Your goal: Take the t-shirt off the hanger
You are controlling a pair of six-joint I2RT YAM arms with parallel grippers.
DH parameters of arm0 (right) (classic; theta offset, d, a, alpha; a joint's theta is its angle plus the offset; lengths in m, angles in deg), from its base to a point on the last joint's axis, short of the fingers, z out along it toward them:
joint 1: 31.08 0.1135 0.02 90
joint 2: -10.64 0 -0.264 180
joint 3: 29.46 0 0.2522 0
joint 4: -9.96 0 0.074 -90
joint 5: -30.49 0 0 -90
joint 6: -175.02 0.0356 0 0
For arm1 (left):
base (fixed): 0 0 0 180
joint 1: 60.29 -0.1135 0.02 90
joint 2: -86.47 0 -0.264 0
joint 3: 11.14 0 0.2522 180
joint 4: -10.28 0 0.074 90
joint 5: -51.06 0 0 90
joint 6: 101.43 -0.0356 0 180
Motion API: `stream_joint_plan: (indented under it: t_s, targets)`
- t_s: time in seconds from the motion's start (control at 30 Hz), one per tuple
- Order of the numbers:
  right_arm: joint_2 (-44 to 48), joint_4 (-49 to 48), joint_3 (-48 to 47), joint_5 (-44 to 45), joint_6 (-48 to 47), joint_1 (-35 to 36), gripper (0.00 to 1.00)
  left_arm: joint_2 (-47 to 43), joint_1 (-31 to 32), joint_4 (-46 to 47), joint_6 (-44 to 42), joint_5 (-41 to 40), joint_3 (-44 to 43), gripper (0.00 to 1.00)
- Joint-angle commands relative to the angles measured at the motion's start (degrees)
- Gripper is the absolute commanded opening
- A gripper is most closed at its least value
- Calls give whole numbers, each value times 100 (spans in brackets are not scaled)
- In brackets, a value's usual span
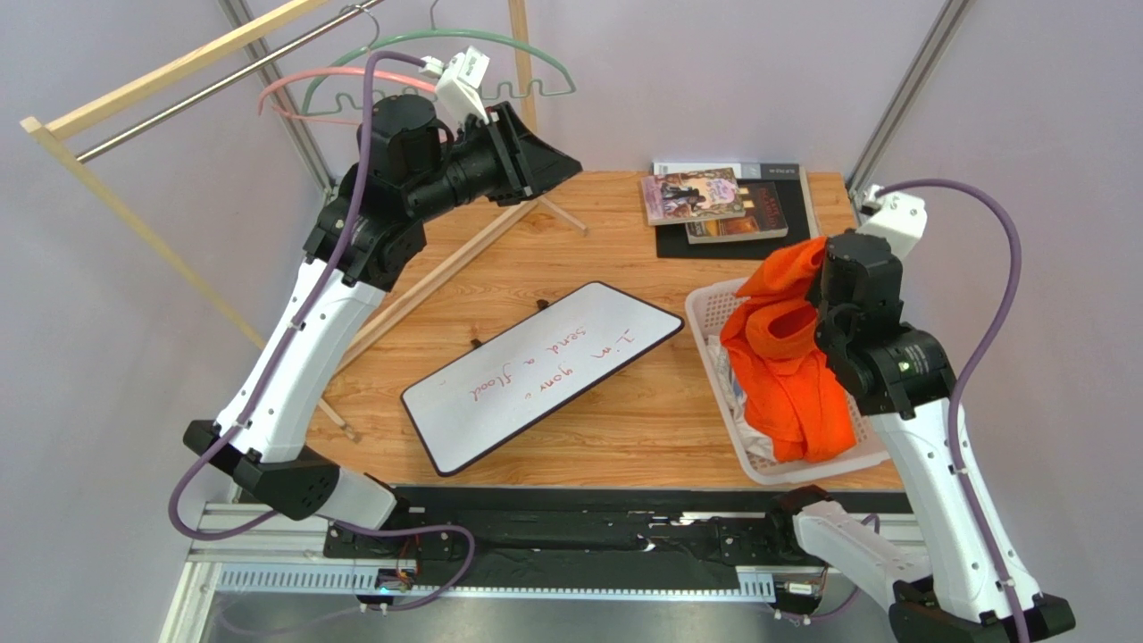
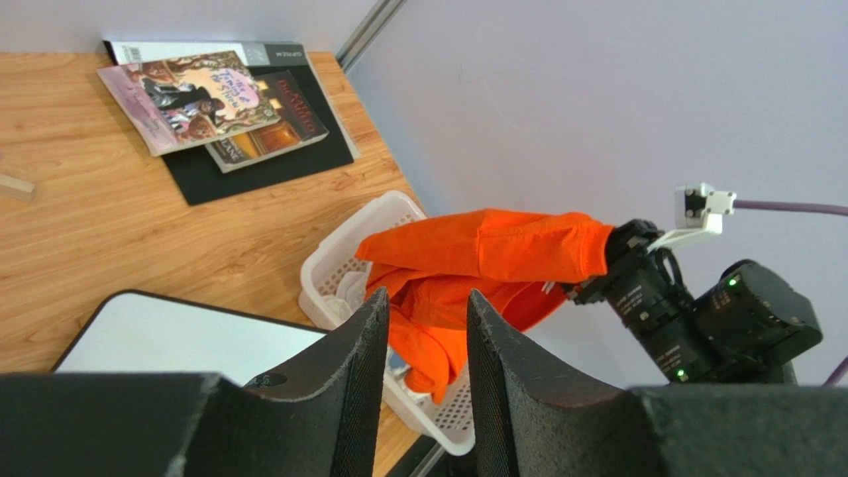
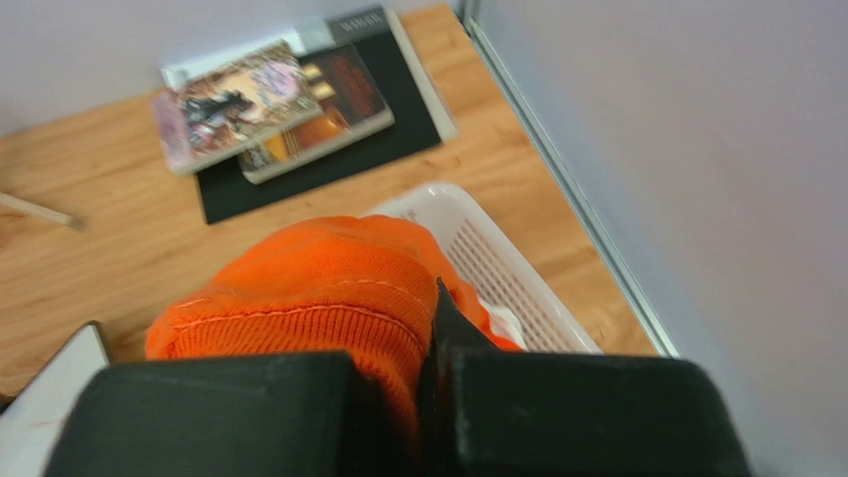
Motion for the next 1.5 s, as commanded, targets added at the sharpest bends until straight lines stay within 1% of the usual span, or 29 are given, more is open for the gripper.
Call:
stream_joint_plan:
  t_s: [0.0,0.03,0.13,0.2,0.23,0.27,0.3,0.37,0.4,0.47,0.5,0.53,0.6,0.63,0.73,0.87,0.93,1.03,1.13,1.17,1.2,1.23,1.3,1.33,1.37,1.4,1.43,1.47]
  targets:
    - [676,1064,362,716,1127,-156,0,-93,13,-11,-104,6,-65,40]
    - [860,1274,486,664,1267,-156,0,-84,13,-2,-87,15,-65,40]
    - [1064,1425,1004,305,1681,-191,0,-49,13,15,-43,68,-48,40]
    - [1117,1391,1398,49,1944,-235,0,-23,13,-37,-25,129,-83,40]
    - [1082,1216,1514,-309,1972,-296,0,-14,13,-46,-8,138,-92,40]
    - [978,1119,1637,-495,2033,-332,0,-23,13,-90,-7,156,-92,40]
    - [890,996,1725,-923,2077,-384,0,-23,13,-116,-16,156,-92,40]
    - [688,723,1972,-1287,2156,-560,0,-67,13,-195,-60,138,-92,40]
    - [408,670,2024,-1558,2278,-639,0,-84,13,-222,-69,112,-92,40]
    - [100,337,2262,-1771,2358,-850,0,-137,13,-309,-113,77,-83,40]
    - [-276,249,2341,-1867,2385,-894,0,-154,13,-336,-113,59,-83,40]
    - [-559,126,2394,-1903,2385,-947,0,-172,13,-345,-113,68,-74,40]
    - [-1025,195,2455,-1912,2481,-1000,0,-216,13,-398,-122,94,-48,40]
    - [-1488,326,2456,-1956,2647,-1052,0,-268,13,-424,-130,94,-39,40]
    - [-2019,572,2596,-2123,2946,-1123,0,-391,13,-521,-148,50,57,40]
    - [-2214,696,2816,-2009,3088,-1149,0,-620,13,-521,-139,-11,426,40]
    - [-2223,889,2685,-1781,3027,-1158,1,-682,13,-530,-148,-20,497,40]
    - [-2118,1196,2342,-1552,2816,-1158,6,-726,13,-521,-104,33,602,40]
    - [-1872,1565,1999,-1534,2737,-1132,19,-796,13,-495,-60,103,795,40]
    - [-1723,1636,1938,-1552,2702,-1132,33,-822,13,-477,-51,103,918,40]
    - [-1652,1767,1867,-1647,2606,-1114,44,-849,13,-451,-51,112,980,40]
    - [-1590,1838,1754,-1692,2535,-1123,61,-919,13,-416,-60,121,1094,40]
    - [-1450,2179,1569,-1622,2473,-1071,73,-1015,22,-372,-130,208,1182,41]
    - [-1406,2286,1376,-1596,2429,-1044,83,-1059,22,-363,-139,252,1287,42]
    - [-1336,2374,1279,-1544,2394,-1000,88,-1086,31,-363,-165,270,1349,42]
    - [-1300,2592,1173,-1499,2385,-983,95,-1182,31,-345,-174,296,1428,42]
    - [-1274,2682,955,-1490,2359,-965,99,-1235,31,-328,-183,323,1594,42]
    - [-1230,2752,848,-1490,2341,-895,100,-1297,39,-301,-174,332,1700,42]
